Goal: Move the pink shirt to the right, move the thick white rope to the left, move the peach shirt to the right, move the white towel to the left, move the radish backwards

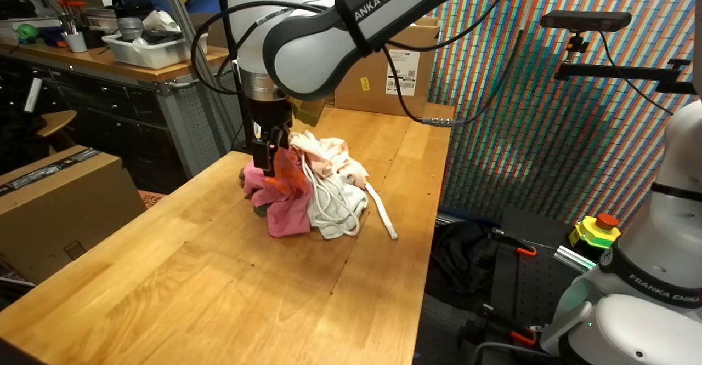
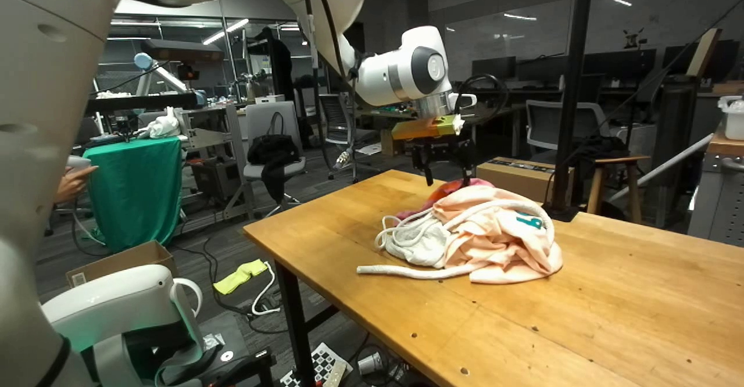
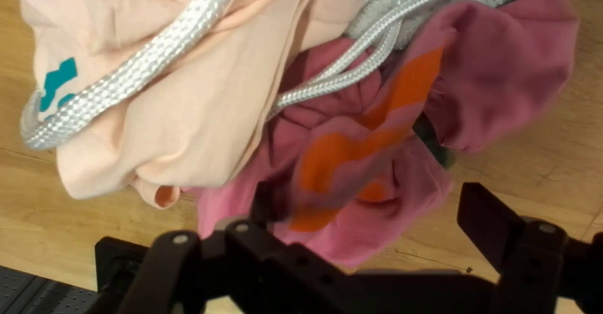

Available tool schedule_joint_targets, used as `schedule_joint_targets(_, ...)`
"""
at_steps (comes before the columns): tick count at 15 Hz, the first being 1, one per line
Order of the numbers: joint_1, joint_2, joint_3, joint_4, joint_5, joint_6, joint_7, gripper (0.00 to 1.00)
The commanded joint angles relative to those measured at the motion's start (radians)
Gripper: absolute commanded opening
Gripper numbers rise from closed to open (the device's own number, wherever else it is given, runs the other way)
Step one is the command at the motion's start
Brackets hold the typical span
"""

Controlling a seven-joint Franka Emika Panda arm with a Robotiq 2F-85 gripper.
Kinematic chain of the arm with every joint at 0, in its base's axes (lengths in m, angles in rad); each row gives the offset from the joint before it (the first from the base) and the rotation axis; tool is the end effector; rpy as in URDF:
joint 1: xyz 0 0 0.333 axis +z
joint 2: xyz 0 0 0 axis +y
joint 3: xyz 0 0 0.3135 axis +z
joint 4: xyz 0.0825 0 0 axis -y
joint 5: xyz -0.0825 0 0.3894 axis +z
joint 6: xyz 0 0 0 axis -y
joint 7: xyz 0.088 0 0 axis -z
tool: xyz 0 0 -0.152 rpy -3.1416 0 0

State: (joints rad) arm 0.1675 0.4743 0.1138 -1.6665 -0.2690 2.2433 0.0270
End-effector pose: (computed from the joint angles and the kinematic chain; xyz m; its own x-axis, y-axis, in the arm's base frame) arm 0.6725 0.1697 0.2943 0.9148 0.3915 0.0992 0.3719 -0.9123 0.1712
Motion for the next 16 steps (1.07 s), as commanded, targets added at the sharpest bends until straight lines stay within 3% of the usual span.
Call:
schedule_joint_targets(1, 0.022, 0.072, -0.036, 0.087, -0.016, 0.001, -0.005, 1.00)
schedule_joint_targets(6, 0.031, 0.113, -0.063, 0.126, -0.026, -0.011, -0.006, 1.00)
schedule_joint_targets(7, 0.033, 0.116, -0.066, 0.130, -0.029, -0.014, -0.008, 0.75)
schedule_joint_targets(9, 0.039, 0.118, -0.070, 0.137, -0.033, -0.021, -0.006, 0.66)
schedule_joint_targets(16, 0.048, 0.101, -0.070, 0.140, -0.046, -0.056, -0.014, 0.11)
